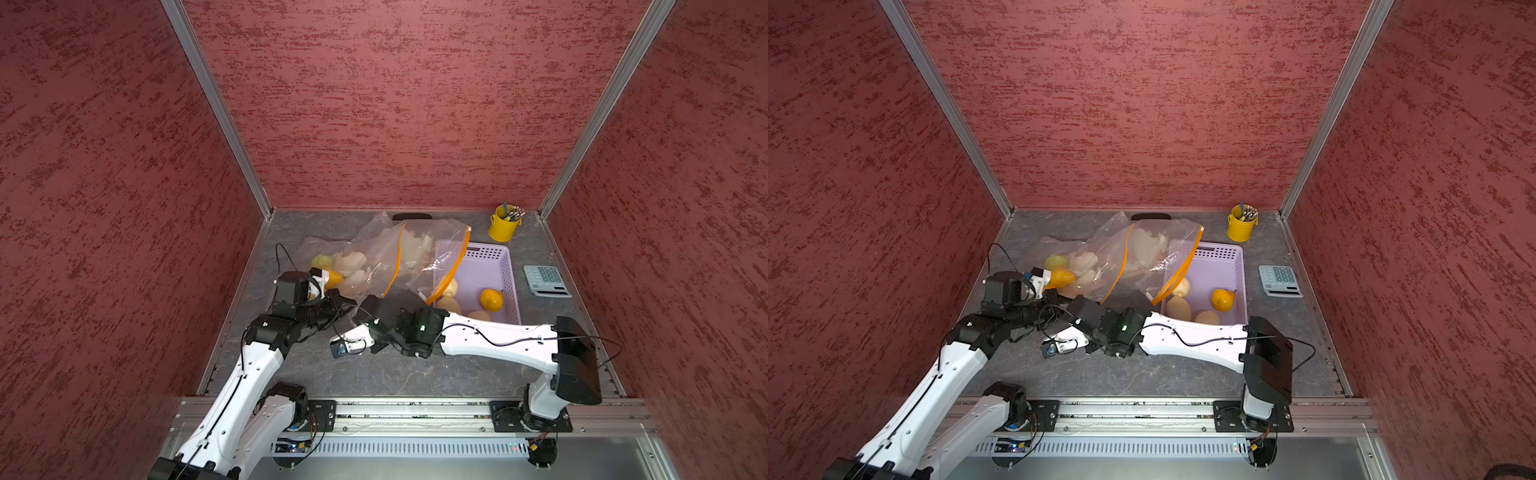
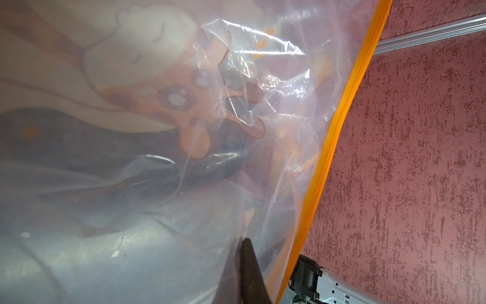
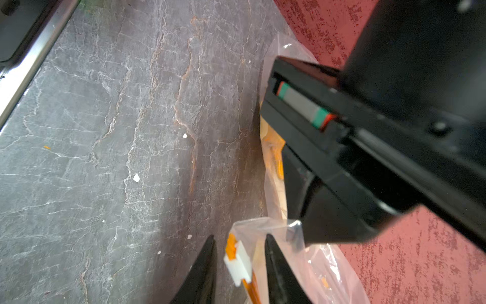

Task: Open the zip-top bag and take out the pear
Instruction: Unzip the zipper on the zipper food storage bag.

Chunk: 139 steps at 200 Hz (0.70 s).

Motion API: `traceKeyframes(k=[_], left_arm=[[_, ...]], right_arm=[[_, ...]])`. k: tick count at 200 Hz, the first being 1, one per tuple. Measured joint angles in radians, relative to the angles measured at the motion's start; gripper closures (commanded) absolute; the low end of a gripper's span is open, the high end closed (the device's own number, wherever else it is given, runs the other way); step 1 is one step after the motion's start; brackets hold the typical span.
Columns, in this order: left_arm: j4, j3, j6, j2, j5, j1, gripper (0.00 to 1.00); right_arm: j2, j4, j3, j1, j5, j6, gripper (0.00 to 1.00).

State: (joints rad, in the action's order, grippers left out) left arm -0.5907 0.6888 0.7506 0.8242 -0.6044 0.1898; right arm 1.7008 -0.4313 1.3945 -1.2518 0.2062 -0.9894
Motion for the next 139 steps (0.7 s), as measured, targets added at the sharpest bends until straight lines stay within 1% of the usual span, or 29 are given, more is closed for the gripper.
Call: traceKeyframes(k=[12, 29, 86, 107, 120, 130, 139], left_arm=[[0.0, 0.0, 0.0, 0.0, 0.0, 0.0, 1.0], [0.0, 0.0, 0.0, 0.0, 0.0, 0.0, 1.0], [0.001, 0.0, 0.0, 0.0, -0.002, -0.002, 1.0], [0.0, 0.0, 0.0, 0.0, -0.004, -0.002, 1.0], [0.0, 0.0, 0.0, 0.0, -0.005, -0.003, 1.0], [0.0, 0.0, 0.0, -0.001, -0.005, -0.008, 0.95], [0.001, 0.0, -0.001, -0.006, -0.01, -0.019, 0.91]], right_arm=[[0.0, 0.001, 0.006, 0.0, 0.003, 0.0, 0.75], [0.0, 0.001, 0.013, 0.0, 0.005, -0.001, 0.82], [0.003, -0.003, 0.023, 0.0, 0.009, -0.003, 0.85], [0.004, -0.008, 0.024, 0.0, 0.009, -0.003, 0.9], [0.006, -0.011, 0.028, 0.0, 0.01, -0.003, 0.95], [0.009, -0.014, 0.034, 0.0, 0.01, 0.005, 0.99], [0.009, -0.014, 0.036, 0.0, 0.01, 0.006, 1.0]])
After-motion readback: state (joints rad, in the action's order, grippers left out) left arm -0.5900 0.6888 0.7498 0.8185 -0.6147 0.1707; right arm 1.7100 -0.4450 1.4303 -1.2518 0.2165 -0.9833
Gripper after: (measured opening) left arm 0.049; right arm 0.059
